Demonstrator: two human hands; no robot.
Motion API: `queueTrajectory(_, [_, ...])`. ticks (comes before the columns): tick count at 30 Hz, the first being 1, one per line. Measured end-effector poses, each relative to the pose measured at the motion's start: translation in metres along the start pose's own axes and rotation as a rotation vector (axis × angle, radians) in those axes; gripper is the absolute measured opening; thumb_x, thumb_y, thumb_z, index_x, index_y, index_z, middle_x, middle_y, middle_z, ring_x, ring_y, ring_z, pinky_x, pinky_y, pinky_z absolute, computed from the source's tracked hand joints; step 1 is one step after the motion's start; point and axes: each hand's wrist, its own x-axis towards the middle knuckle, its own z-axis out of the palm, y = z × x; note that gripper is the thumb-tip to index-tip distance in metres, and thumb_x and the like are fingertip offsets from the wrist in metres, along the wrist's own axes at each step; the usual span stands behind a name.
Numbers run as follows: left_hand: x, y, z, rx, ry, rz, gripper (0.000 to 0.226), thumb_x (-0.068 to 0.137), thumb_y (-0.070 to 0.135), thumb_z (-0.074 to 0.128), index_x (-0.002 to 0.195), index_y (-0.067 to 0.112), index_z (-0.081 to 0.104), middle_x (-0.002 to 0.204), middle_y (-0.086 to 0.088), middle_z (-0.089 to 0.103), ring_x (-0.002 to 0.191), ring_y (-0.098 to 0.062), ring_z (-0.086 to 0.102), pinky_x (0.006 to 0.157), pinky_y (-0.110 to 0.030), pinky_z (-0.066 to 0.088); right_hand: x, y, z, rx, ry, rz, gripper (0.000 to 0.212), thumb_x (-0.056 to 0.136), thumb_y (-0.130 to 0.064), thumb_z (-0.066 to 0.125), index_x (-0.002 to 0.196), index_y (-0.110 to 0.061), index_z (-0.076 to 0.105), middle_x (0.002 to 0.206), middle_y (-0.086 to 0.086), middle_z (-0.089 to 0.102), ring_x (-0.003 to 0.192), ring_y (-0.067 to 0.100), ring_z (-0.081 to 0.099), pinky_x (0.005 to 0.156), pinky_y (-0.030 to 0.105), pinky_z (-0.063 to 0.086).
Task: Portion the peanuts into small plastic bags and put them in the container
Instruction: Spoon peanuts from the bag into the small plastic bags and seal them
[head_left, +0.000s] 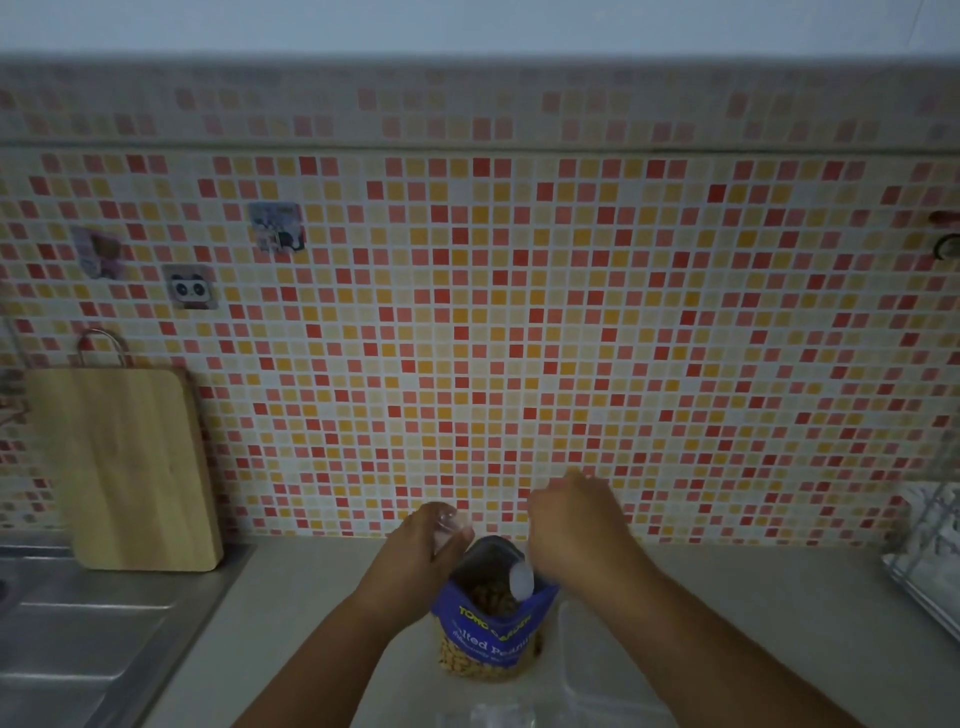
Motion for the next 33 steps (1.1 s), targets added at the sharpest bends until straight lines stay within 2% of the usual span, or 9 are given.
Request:
queueTrajectory(3, [-0.005, -0.003, 0.005, 0.092, -0.023, 0.003, 0.037, 0.093, 0.042, 0.047, 0.124, 0.021, 0.048, 0.122, 0.0, 0.059, 0.106, -0.015, 0.056, 0.086, -0.023, 0.043, 0.004, -0.015, 0.036, -0.05, -0.118, -0.014, 0.035, 0.091, -0.026, 0.054, 0.123, -0.012, 0.054, 0.121, 0.008, 0.056, 0.112, 0.024, 0.05, 0.098, 0.034, 0.04])
queueTrajectory(6, [-0.008, -0.004, 0.011, 0.104, -0.043, -0.009, 0.04, 0.093, 0.044, 0.046, 0.126, 0.021, 0.046, 0.123, 0.0, 0.059, 0.104, -0.013, 0.055, 0.083, -0.02, 0.043, 0.011, -0.024, 0.065, 0.204, -0.198, 0.107, 0.034, 0.088, -0.021, 0.058, 0.121, -0.012, 0.057, 0.117, 0.006, 0.06, 0.107, 0.021, 0.057, 0.095, 0.031, 0.048])
queueTrajectory(12, [-0.012, -0.001, 0.023, 0.001, -0.073, -0.059, 0.038, 0.094, 0.042, 0.046, 0.124, 0.019, 0.046, 0.116, -0.004, 0.064, 0.076, -0.013, 0.059, 0.05, -0.014, 0.042, 0.022, -0.025, 0.076, 0.464, -0.189, 0.318, 0.026, 0.085, -0.02, 0.061, 0.11, -0.014, 0.064, 0.107, 0.004, 0.067, 0.096, 0.02, 0.064, 0.077, 0.027, 0.051])
queueTrajectory(16, [-0.01, -0.003, 0.025, -0.024, -0.044, -0.065, 0.037, 0.094, 0.041, 0.046, 0.124, 0.019, 0.047, 0.118, -0.005, 0.063, 0.099, -0.015, 0.062, 0.07, -0.016, 0.046, 0.031, -0.019, 0.078, 0.549, -0.273, 0.412, 0.046, 0.079, -0.031, 0.073, 0.117, -0.012, 0.058, 0.118, 0.006, 0.062, 0.102, 0.023, 0.061, 0.076, 0.03, 0.048])
queueTrajectory(19, [-0.01, -0.003, 0.024, -0.041, -0.055, -0.093, 0.038, 0.094, 0.042, 0.046, 0.125, 0.02, 0.046, 0.119, -0.004, 0.063, 0.101, -0.014, 0.061, 0.072, -0.016, 0.044, 0.036, -0.014, 0.085, 0.641, -0.249, 0.5, 0.029, 0.088, -0.026, 0.06, 0.112, -0.011, 0.062, 0.091, 0.003, 0.063, 0.077, 0.017, 0.056, 0.068, 0.027, 0.044])
queueTrajectory(22, [-0.009, -0.003, 0.019, -0.076, -0.09, -0.114, 0.04, 0.094, 0.045, 0.042, 0.125, 0.019, 0.046, 0.114, -0.007, 0.066, 0.084, -0.014, 0.06, 0.062, -0.015, 0.044, 0.046, -0.006, 0.093, 0.628, -0.287, 0.487, 0.027, 0.092, -0.023, 0.051, 0.111, -0.008, 0.062, 0.07, 0.001, 0.049, 0.06, 0.013, 0.045, 0.067, 0.026, 0.039])
queueTrajectory(26, [-0.008, -0.004, 0.009, -0.146, -0.066, -0.121, 0.039, 0.093, 0.046, 0.043, 0.121, 0.018, 0.049, 0.1, -0.009, 0.067, 0.071, -0.011, 0.058, 0.063, -0.021, 0.046, 0.055, 0.01, 0.098, 0.431, -0.436, 0.311, 0.029, 0.094, -0.02, 0.048, 0.12, -0.012, 0.058, 0.108, 0.004, 0.061, 0.086, 0.017, 0.047, 0.08, 0.026, 0.038])
queueTrajectory(29, [-0.006, -0.006, 0.0, -0.106, -0.008, -0.082, 0.038, 0.093, 0.043, 0.045, 0.122, 0.018, 0.049, 0.11, -0.002, 0.062, 0.085, -0.011, 0.056, 0.074, -0.024, 0.043, 0.057, 0.019, 0.102, 0.406, -0.501, 0.295, 0.027, 0.094, -0.023, 0.043, 0.115, -0.019, 0.06, 0.085, 0.001, 0.054, 0.088, 0.019, 0.044, 0.08, 0.027, 0.036])
queueTrajectory(33, [-0.006, -0.007, -0.008, -0.031, -0.021, -0.044, 0.04, 0.093, 0.044, 0.046, 0.125, 0.021, 0.047, 0.116, 0.002, 0.059, 0.093, -0.008, 0.055, 0.077, -0.021, 0.043, 0.057, 0.032, 0.101, 0.501, -0.564, 0.412, 0.02, 0.094, -0.028, 0.041, 0.104, -0.02, 0.056, 0.078, 0.004, 0.046, 0.077, 0.018, 0.046, 0.08, 0.027, 0.035])
